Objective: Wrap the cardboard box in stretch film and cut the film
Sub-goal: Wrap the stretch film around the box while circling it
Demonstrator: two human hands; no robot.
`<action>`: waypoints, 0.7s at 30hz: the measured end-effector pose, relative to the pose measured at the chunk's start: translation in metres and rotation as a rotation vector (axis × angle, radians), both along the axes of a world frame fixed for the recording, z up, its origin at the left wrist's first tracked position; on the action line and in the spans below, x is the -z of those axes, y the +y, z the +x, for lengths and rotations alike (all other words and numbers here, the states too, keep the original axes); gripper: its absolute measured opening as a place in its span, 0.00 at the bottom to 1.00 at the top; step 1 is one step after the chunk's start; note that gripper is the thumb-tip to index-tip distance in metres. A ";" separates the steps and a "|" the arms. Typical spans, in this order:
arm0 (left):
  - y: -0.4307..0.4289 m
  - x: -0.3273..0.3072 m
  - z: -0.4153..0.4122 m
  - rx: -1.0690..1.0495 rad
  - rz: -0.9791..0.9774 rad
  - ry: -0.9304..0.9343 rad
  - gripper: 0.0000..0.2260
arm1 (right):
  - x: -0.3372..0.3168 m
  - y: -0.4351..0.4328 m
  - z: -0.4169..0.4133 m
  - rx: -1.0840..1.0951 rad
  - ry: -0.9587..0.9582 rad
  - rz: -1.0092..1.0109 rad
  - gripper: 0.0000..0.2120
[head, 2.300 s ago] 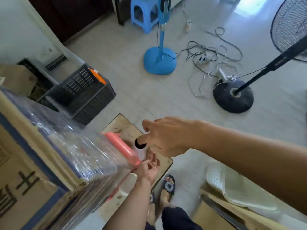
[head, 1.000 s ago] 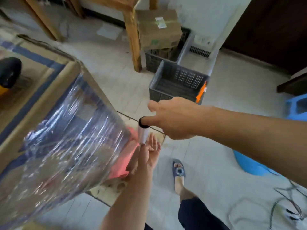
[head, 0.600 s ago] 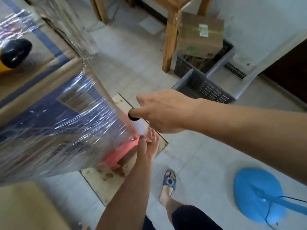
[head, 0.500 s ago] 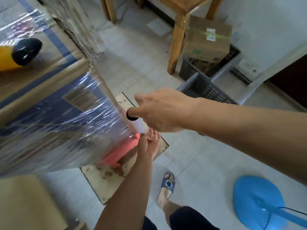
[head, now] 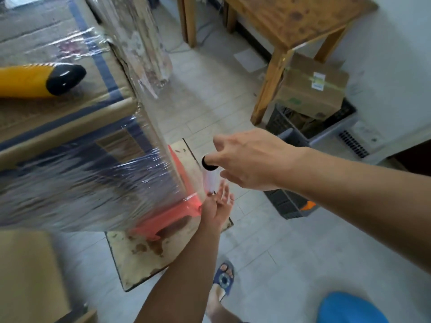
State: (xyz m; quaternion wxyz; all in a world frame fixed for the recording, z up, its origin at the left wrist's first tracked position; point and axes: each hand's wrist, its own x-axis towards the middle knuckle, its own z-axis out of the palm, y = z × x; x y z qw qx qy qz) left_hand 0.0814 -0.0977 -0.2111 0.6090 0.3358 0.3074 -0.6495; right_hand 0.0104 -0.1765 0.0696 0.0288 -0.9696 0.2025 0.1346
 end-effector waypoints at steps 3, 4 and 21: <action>-0.012 -0.008 -0.004 -0.053 -0.011 0.007 0.41 | 0.003 -0.006 -0.005 0.004 -0.019 0.004 0.18; -0.015 -0.012 -0.003 -0.032 -0.028 -0.023 0.43 | 0.005 -0.007 -0.005 0.007 -0.031 0.005 0.18; 0.032 -0.133 0.041 0.678 0.073 -0.929 0.15 | 0.011 0.005 0.004 0.019 -0.207 -0.055 0.11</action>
